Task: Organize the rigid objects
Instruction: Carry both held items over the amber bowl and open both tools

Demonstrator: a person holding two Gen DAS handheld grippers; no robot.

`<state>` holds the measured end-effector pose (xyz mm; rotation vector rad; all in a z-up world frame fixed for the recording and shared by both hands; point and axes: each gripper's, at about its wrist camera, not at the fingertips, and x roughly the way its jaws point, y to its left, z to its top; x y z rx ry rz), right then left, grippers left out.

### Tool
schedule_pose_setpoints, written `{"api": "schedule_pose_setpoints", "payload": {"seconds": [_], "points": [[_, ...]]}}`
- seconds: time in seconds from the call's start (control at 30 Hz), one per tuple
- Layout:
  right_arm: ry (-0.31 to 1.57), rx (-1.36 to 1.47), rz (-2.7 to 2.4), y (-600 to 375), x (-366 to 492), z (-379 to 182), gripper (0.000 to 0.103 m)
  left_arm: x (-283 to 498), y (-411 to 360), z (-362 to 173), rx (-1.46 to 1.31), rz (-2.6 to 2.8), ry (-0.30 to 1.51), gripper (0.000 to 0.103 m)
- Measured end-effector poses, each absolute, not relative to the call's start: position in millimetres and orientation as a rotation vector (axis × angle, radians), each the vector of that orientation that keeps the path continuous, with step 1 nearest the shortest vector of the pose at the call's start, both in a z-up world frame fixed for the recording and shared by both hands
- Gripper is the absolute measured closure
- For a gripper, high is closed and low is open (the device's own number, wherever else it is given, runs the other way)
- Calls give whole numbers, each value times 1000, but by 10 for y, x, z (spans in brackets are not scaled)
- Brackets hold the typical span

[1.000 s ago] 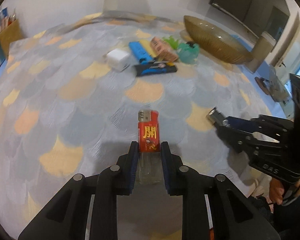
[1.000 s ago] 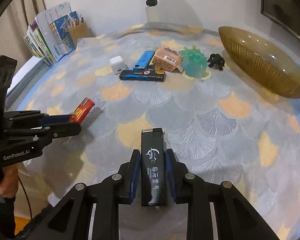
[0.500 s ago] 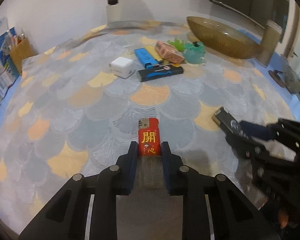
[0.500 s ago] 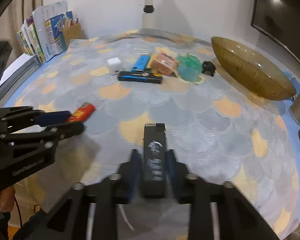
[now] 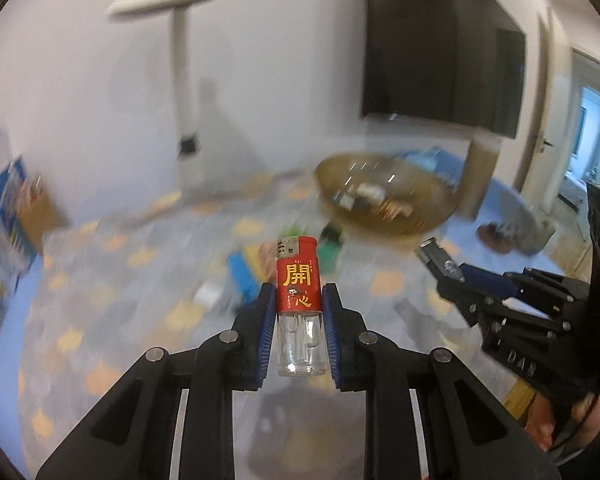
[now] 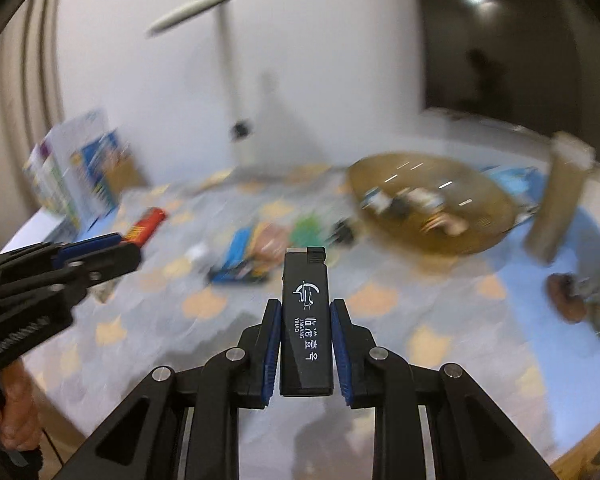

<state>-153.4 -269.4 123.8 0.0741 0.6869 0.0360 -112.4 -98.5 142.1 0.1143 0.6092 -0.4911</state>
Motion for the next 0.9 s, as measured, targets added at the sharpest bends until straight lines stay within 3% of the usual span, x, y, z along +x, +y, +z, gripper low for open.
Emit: {"api": "schedule_pose_setpoints", "payload": {"seconds": [0.23,0.5,0.7,0.87,0.9], "points": [[620,165,-140,-3723,-1215,1769,79,-653,-1762,1848,188,-593,538,83],[800,269,-149,-4436,-458,1552,79,214,-2572,1211,113,-701,770,83],[924,221,-194,-4456,-109,1192,79,386,-2951,919,183,-724,805,82],[985,175,-302,-4538,12,1110,78,367,-2927,953,220,-749,800,56],[965,163,-308,-4550,-76,1160,78,318,-2865,983,229,-739,790,42]]}}
